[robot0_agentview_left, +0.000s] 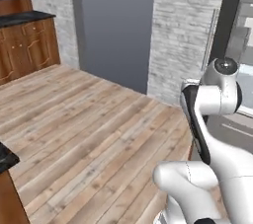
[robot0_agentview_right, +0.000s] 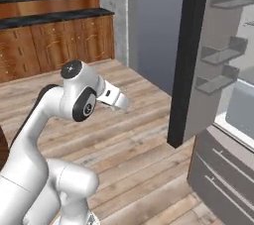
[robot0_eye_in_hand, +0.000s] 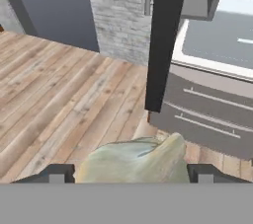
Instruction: Take the cheese, steak, and garlic from the fridge and place them on the plate on the dining counter to create an appetizer plate.
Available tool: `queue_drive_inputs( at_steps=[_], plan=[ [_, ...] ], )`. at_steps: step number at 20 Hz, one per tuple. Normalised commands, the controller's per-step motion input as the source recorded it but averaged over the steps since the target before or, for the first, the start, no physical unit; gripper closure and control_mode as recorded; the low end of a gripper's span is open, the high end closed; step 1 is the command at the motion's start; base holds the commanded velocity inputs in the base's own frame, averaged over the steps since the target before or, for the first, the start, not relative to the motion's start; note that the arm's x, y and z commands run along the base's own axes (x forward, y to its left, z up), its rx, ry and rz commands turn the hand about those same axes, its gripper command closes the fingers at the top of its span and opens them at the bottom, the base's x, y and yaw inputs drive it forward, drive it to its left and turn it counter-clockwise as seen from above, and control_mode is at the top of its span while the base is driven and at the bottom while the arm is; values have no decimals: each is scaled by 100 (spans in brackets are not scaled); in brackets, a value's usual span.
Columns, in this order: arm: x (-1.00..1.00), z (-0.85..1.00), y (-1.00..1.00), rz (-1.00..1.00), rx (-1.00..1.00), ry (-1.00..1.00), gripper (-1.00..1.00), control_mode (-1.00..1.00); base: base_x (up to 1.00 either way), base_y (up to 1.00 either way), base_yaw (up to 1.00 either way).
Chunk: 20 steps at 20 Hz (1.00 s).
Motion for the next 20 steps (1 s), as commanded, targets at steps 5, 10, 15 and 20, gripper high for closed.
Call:
queue_drive_inputs(
  at_steps=[5, 10, 15, 20],
  plan=[
    [0, 0, 0, 0, 0, 0, 100, 100, 59, 11, 73],
    [0, 0, 0, 0, 0, 0, 100, 100, 100, 0, 54],
    [0, 0, 0, 0, 0, 0, 100, 100, 100, -7, 49],
    [0, 0, 0, 0, 0, 0, 100, 100, 100, -49, 35]
  ],
)
